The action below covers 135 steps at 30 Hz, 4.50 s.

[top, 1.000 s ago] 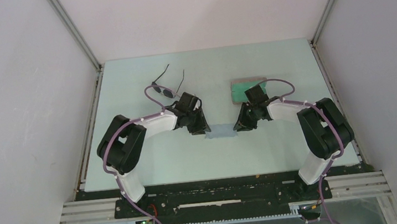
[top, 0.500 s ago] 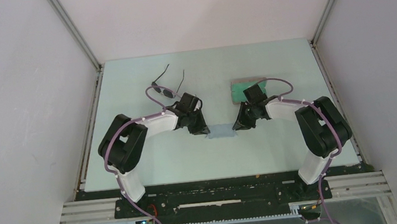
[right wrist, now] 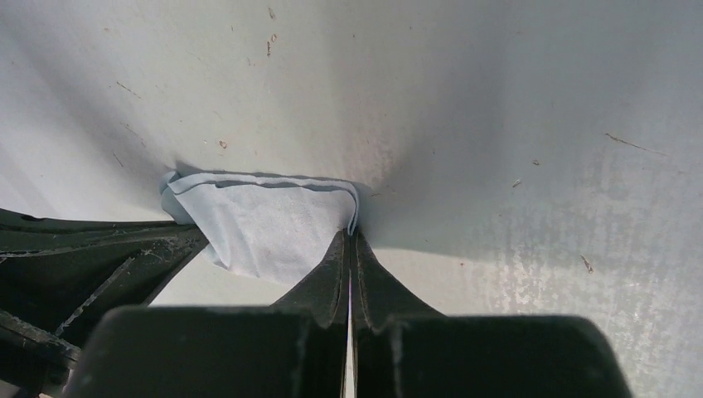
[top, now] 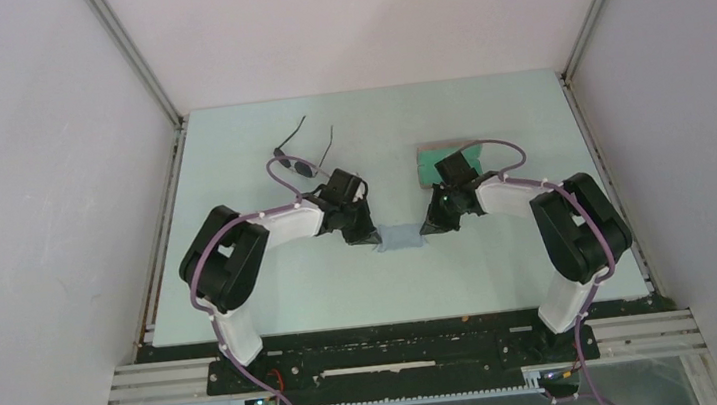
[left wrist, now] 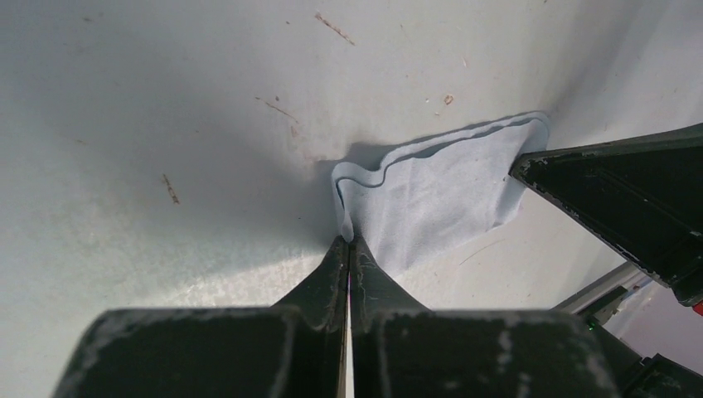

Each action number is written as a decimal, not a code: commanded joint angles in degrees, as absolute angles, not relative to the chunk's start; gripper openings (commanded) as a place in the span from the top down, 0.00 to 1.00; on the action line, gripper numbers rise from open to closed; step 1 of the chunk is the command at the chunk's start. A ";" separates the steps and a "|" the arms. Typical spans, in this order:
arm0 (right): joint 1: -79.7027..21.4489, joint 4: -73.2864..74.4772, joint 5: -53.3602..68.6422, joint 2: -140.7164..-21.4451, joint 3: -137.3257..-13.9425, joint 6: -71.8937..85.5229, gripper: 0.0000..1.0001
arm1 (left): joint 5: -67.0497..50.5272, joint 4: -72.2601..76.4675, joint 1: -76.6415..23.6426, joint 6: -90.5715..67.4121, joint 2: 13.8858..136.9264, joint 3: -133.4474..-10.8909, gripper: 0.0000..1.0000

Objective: Organize the sunglasses
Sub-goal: Pick up the glasses cleaning cloth from the center of the board, then place the glasses cleaning cloth in the sunglasses case.

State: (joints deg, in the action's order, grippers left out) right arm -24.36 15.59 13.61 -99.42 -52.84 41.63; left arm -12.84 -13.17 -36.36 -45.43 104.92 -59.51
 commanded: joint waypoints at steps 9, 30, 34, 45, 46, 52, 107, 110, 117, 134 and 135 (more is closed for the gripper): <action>-23.65 23.41 3.12 -95.09 -55.81 37.60 1.00 | -15.11 -14.28 -38.18 -44.65 105.95 -66.36 1.00; -13.24 24.61 -1.49 -94.01 -66.46 34.20 1.00 | -20.13 -15.47 -38.84 -43.21 121.59 -95.65 1.00; -11.48 23.92 -1.70 -95.11 -68.56 33.93 1.00 | -20.16 -15.47 -38.62 -43.56 124.48 -101.12 1.00; -8.58 23.34 -3.60 -101.02 -76.34 33.50 1.00 | -21.42 -16.81 -37.89 -44.80 134.77 -116.56 1.00; -8.49 23.64 -3.87 -102.07 -77.37 33.37 1.00 | -21.50 -16.92 -37.82 -44.94 135.58 -117.88 1.00; -7.50 24.61 -3.47 -105.90 -80.68 33.03 1.00 | -21.53 -17.49 -37.03 -45.09 137.65 -119.14 1.00; -4.68 22.93 -4.81 -113.08 -77.28 33.93 1.00 | -21.18 -20.08 -35.33 -47.11 144.06 -121.70 1.00; -4.72 23.25 -5.22 -112.70 -77.28 33.66 0.99 | -20.54 -21.13 -35.32 -47.28 143.76 -121.71 0.97; -5.72 23.81 -6.35 -110.26 -77.32 33.01 0.82 | -18.50 -22.61 -35.33 -46.27 140.82 -120.77 0.72; -9.24 24.34 -8.62 -103.10 -74.85 32.91 0.65 | -16.57 -20.96 -36.31 -45.40 131.74 -112.54 0.65; -9.49 23.70 -7.64 -102.90 -74.42 32.89 0.67 | -16.77 -20.95 -36.38 -45.50 131.16 -112.20 0.65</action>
